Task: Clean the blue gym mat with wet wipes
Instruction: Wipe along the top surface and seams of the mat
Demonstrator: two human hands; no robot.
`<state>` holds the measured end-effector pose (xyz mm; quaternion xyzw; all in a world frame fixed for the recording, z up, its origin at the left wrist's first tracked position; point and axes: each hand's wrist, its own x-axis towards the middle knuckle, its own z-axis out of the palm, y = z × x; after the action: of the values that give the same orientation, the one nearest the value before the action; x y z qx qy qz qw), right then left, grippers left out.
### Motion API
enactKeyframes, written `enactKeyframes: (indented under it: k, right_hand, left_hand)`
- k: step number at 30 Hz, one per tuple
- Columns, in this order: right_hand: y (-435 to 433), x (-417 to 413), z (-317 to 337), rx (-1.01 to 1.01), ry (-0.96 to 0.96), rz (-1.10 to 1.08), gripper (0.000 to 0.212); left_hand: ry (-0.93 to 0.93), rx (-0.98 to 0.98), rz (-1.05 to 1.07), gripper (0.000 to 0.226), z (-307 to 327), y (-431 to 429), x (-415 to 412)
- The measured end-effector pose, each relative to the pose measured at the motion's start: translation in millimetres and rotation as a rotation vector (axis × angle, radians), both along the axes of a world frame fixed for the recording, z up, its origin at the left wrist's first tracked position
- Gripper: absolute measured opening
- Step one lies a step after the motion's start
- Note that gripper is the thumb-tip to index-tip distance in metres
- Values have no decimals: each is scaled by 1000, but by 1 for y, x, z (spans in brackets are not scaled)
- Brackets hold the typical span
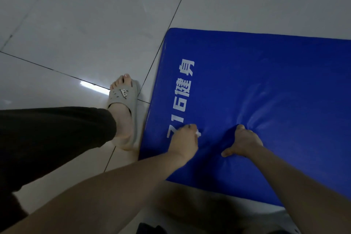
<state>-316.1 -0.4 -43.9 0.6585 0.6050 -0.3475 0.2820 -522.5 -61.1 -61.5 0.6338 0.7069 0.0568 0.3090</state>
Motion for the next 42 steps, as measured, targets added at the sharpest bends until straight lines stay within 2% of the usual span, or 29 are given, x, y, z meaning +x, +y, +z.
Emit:
enactKeyframes:
  k: [4,6,8,11,15,18,20,24,29,31,34,39,42]
  right_hand:
    - [0,-1,0,-2,-8,7,119]
    - [1,-2,-1,-4,-6,9,119]
    - [1,-1,-1,-4,-4,4,120]
    - [1,0,-1,-7,-5,4,123]
    - [1,-1,0,-4,1,-1,123]
    - [1,-1,-1,-3,3,-10,123]
    - [0,-1,-1,1,3,-16,123]
    - [0,0,-3,4,-1,-24,126]
    - [1,0,-5,23,-12,-33,128]
    - [-1,1,-8,19,-16,-35,130]
    - [1,1,-11,23,-25,-26,131]
    - [4,1,-14,9,-28,-13,128]
    - [3,2,-13,11,-24,-17,123]
  left_hand:
    - [-53,-2,-328,13,-3,-26,19]
    - [54,34,-498,15,-3,-21,12]
    - [197,93,-557,19,-3,-4,-6]
    - [361,170,-448,25,-3,30,-50]
    - [473,203,-207,25,3,54,-100]
    - [311,75,80,20,8,49,-94]
    - [197,0,155,19,8,36,-76]
    - [70,-99,24,14,10,2,-31]
    - [-63,-198,-313,10,13,-39,25]
    - [-29,-177,-448,12,12,-42,30]
    - [134,-51,-608,18,9,-24,15]
    - [346,95,-506,26,3,23,-50]
    - [335,102,-161,25,5,45,-87]
